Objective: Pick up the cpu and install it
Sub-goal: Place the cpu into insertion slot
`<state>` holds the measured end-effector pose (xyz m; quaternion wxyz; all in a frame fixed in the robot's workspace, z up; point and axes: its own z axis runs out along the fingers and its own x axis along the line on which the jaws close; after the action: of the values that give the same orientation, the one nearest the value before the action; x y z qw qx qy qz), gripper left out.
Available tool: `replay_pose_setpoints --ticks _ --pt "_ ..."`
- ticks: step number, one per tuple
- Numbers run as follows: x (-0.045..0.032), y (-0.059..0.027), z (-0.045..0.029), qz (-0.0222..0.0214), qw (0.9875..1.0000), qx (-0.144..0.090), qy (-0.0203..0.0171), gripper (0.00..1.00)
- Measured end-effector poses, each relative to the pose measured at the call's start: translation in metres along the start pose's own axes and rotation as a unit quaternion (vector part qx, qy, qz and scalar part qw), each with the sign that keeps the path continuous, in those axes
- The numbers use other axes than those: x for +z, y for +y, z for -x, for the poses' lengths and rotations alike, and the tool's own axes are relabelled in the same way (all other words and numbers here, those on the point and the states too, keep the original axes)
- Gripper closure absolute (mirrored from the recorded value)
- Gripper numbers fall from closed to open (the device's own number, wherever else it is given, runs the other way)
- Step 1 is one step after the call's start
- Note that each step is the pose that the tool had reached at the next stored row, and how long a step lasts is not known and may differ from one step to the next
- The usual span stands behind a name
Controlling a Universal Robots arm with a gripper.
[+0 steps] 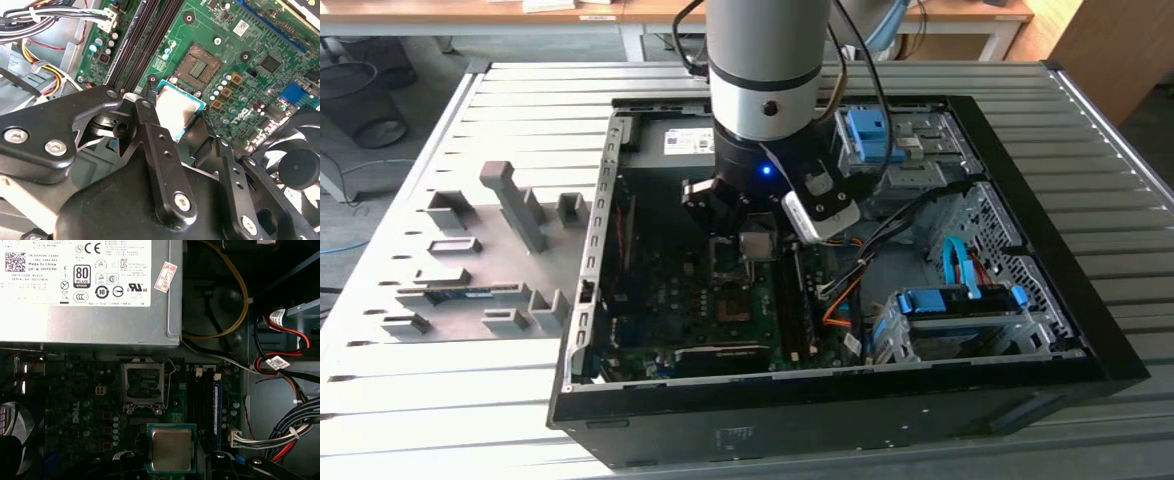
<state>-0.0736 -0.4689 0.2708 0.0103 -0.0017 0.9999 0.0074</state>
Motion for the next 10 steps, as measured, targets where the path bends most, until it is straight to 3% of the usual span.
replay_pose_setpoints --ticks 10 --pt "0.0024 -0.0018 0.0 0.0 1.0 0.0 0.0 0.53"
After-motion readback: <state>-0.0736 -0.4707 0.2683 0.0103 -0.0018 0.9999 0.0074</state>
